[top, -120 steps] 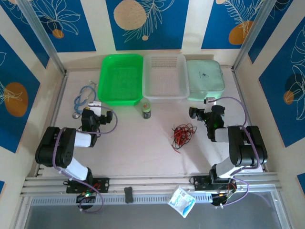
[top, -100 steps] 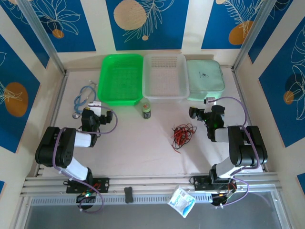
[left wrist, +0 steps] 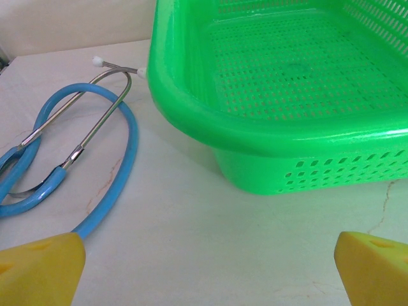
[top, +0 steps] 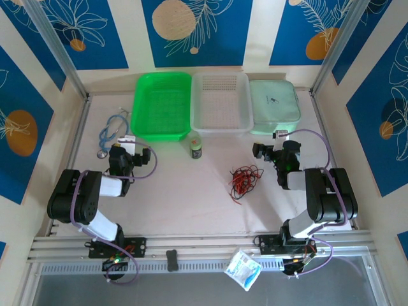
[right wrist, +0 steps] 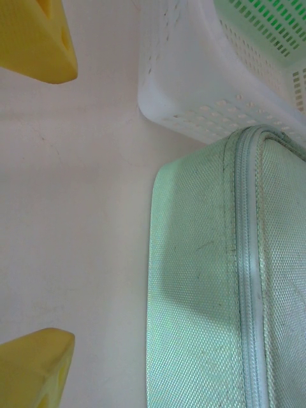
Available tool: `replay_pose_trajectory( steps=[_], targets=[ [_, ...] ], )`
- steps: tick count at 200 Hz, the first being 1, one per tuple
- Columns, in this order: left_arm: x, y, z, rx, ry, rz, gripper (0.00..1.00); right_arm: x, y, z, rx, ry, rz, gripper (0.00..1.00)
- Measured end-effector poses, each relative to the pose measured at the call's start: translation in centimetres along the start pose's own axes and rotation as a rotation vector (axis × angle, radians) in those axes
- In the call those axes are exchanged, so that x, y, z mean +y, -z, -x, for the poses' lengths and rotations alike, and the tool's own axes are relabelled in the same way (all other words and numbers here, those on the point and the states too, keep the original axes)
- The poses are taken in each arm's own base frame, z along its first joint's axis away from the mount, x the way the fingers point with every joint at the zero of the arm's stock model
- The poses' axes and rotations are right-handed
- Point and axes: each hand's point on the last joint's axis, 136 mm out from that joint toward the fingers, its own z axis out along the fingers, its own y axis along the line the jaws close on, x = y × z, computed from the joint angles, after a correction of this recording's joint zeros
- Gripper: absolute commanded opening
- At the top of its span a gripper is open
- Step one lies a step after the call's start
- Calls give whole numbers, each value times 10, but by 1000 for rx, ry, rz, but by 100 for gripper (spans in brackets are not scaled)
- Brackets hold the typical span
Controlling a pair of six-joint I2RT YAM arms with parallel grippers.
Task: Untangle the cables
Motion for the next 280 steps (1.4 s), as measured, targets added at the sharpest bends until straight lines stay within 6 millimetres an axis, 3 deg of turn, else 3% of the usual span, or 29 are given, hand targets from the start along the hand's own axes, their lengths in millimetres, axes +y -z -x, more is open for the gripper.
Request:
replay_pose_trajectory(
  steps=[102,123,151,174,204,232,251,280],
  targets=[
    [7,4,3,8,4,38,100,2,6,6,-3,8,-11,98],
    [21,20,25,-15,24,116,100,7,21,30,0,11,-43,98],
    [46,44,78,-65,153,241,100,16,51,83,-50,-39,-71,97],
    [49,58,103,-74,252,253,100,23,75,96,-6,-105,-89,94],
    [43,74,84,40,340,250,100,34,96,90,164,-211,-105,93],
    [29,92,70,152,409,198,98,68,118,75,341,-305,-45,85],
    [9,102,72,201,451,112,98,96,128,49,477,-367,8,83],
    [-35,118,67,299,443,-46,97,127,135,-11,713,-459,11,76]
  ],
)
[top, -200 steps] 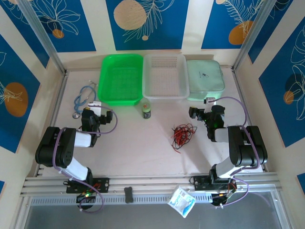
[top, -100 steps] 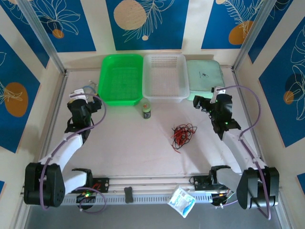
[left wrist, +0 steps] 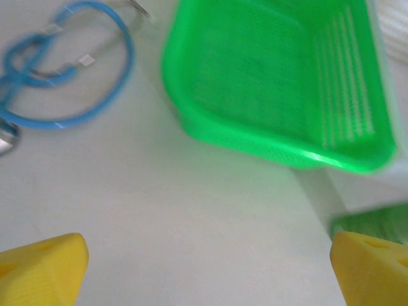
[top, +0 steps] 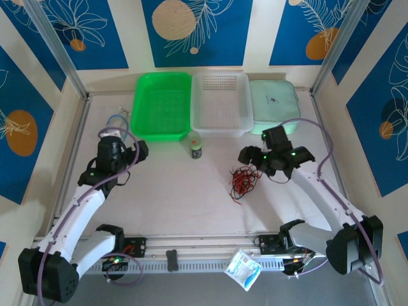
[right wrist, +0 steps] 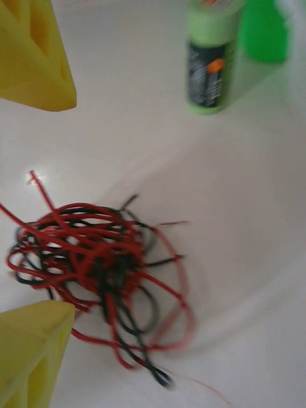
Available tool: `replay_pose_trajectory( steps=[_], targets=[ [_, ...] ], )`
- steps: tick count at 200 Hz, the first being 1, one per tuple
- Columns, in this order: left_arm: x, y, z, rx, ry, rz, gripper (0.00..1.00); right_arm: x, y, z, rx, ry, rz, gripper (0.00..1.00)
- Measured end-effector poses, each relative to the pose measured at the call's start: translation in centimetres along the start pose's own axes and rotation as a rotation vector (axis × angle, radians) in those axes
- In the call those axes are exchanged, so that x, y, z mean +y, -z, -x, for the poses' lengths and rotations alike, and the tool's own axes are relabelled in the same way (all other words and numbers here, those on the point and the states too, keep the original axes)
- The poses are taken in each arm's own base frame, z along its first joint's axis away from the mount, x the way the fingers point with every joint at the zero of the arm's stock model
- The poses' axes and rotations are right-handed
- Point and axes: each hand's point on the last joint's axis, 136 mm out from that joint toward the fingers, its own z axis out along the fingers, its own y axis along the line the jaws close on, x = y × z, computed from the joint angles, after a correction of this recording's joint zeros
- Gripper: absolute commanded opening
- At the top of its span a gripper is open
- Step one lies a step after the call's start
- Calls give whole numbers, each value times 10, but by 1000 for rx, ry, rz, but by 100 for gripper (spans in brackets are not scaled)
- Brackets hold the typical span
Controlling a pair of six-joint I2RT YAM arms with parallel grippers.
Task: Untangle the cables
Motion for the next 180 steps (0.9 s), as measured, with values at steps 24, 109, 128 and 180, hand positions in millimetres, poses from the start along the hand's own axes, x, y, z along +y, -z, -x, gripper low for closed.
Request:
replay_pose_trajectory(
  steps=[24,109,128,180],
  targets=[
    [-25,8,-26,102,-58,-66,97,-12,-27,-34,126,-65,-76,75],
    [-92,17,-95,321,-260,-245,96,-28,-68,-48,160,-130,-189,49],
    [-107,20,-102,325,-305,-305,96,-28,-73,-50,157,-114,-181,26],
    [-139,36,-110,306,-446,-466,96,-11,-68,-56,174,21,-51,0]
  ],
)
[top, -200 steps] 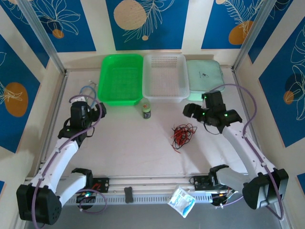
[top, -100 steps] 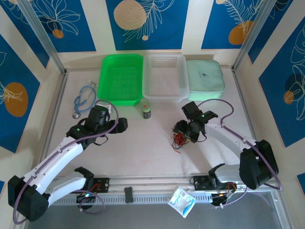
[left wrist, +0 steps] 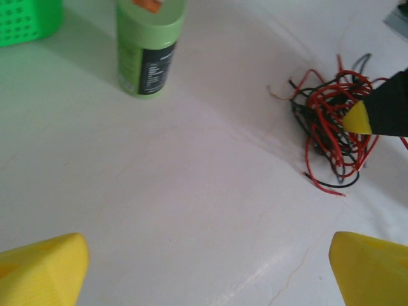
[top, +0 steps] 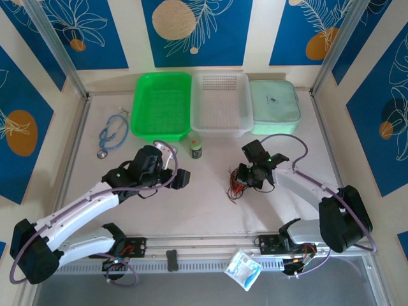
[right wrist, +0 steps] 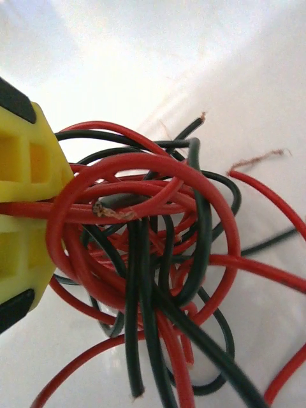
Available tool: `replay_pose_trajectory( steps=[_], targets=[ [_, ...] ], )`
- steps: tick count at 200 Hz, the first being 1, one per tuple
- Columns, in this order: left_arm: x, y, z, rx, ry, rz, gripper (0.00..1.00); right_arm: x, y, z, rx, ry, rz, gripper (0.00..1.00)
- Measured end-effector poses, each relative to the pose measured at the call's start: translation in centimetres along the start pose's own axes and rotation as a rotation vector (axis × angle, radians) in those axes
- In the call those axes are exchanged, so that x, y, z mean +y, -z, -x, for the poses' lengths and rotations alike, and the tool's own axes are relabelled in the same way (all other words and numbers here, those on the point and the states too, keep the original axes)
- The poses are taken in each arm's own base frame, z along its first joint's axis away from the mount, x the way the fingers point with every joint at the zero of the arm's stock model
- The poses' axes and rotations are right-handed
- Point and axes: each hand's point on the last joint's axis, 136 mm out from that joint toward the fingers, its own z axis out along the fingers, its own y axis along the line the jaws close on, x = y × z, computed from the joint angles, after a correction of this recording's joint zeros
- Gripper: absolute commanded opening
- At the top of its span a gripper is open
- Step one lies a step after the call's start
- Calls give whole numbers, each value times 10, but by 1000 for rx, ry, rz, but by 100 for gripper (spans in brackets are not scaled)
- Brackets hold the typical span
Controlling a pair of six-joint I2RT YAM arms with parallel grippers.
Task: Untangle the cables
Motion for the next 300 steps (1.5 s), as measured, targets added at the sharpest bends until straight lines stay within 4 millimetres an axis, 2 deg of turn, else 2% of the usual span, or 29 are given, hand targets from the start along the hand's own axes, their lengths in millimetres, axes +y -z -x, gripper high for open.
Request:
replay_pose_trajectory(
  steps=[61,89,107,113,124,130,137,146,156,174,211,232,270,300],
  targets=[
    [-31,0,2,-30,-96,-132,96,73,9,-45,166,239,336,0],
    [-42,-11,-6,-17,-112,-178,95,99,-5,-58,219,299,419,0],
    [-45,-23,-12,2,-110,-187,94,108,-17,-63,243,315,442,0],
    [-44,-27,-15,11,-102,-185,93,110,-21,-64,251,316,444,6],
    [-42,-36,-21,33,-92,-174,92,111,-27,-66,265,306,437,25],
    [-40,-40,-24,46,-83,-165,91,111,-30,-66,270,301,431,39],
    [-37,-44,-27,59,-71,-153,88,110,-31,-66,272,292,423,51],
    [-33,-50,-31,76,-55,-134,86,108,-31,-66,269,284,412,60],
    [-30,-55,-36,94,-40,-116,83,105,-30,-64,261,277,390,66],
    [-29,-61,-38,105,-12,-110,79,93,-25,-61,236,251,314,69],
    [-25,-77,-57,181,25,-82,69,87,15,-43,126,211,260,70],
    [-25,-84,-69,223,32,-73,64,78,26,-34,79,154,237,70],
    [-24,-94,-85,277,34,-57,56,75,17,-24,62,62,210,70],
    [-17,-102,-93,296,48,-18,46,79,-8,-22,87,16,188,69]
  ],
)
